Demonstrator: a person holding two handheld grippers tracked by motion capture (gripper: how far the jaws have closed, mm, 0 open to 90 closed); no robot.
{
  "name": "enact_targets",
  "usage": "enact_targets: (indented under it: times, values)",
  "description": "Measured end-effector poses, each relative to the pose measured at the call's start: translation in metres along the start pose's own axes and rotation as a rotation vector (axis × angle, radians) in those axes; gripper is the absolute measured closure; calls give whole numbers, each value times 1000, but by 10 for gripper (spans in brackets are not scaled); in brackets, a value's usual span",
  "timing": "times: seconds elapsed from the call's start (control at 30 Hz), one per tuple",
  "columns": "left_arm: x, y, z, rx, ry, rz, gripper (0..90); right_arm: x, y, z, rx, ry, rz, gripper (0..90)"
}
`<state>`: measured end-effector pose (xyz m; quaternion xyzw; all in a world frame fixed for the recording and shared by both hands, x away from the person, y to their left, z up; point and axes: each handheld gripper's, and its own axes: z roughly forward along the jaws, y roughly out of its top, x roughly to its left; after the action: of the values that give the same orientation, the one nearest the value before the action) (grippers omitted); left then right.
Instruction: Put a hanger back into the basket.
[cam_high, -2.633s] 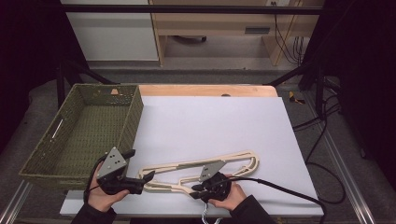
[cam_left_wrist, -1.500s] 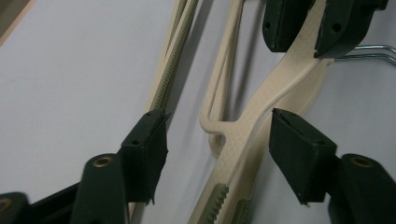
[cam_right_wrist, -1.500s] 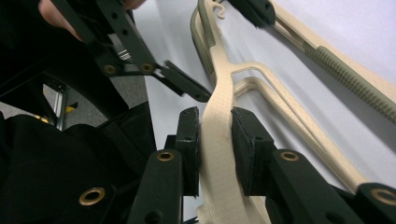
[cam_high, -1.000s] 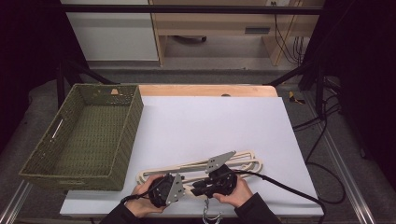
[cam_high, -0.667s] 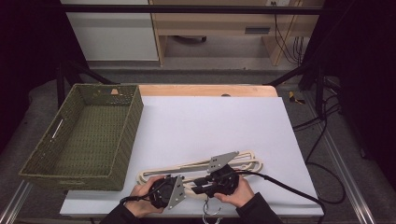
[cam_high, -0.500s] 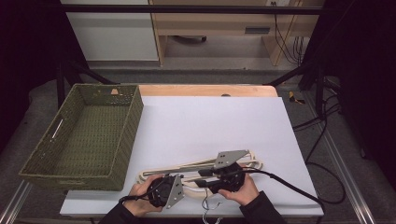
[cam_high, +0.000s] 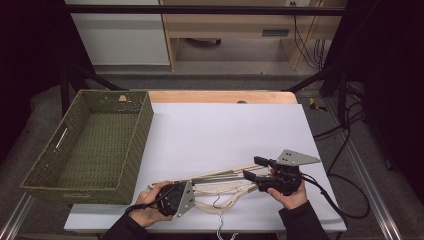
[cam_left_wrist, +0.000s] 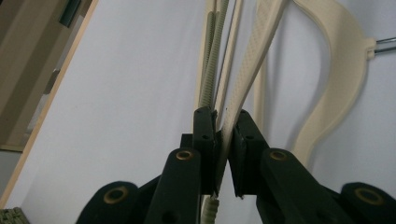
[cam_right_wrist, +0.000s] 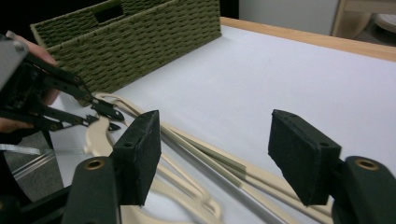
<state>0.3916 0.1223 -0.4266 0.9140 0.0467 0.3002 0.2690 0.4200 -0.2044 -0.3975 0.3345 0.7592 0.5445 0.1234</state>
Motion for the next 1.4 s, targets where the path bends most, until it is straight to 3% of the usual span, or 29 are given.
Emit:
enact_targets:
  times: [0.17,0.4,0.43,0.6,0.7,0.87,1.07,1.4]
  values:
    - [11,3,3,15,-2,-12,839,-5,-16,-7,40,-35,-2,259]
    - [19,0,1,30,18,-20,865,-6,-18,-17,10,-44,1,213]
    - [23,-1,-1,37,48,-15,866,-6,-18,-17,12,-45,1,208]
    - [31,-7,-9,28,91,-70,866,-6,-19,-17,14,-53,-3,193]
    - [35,-9,-16,16,104,-107,866,-6,-18,-18,6,-58,-2,175]
    - [46,-11,-38,-23,124,-226,866,-5,-18,-19,-2,-71,-3,137]
    - [57,-14,-61,-67,115,-368,866,-5,-18,-20,-6,-74,-2,118]
    - [69,-15,-101,-121,163,-482,866,-5,-18,-20,-8,-92,-3,66]
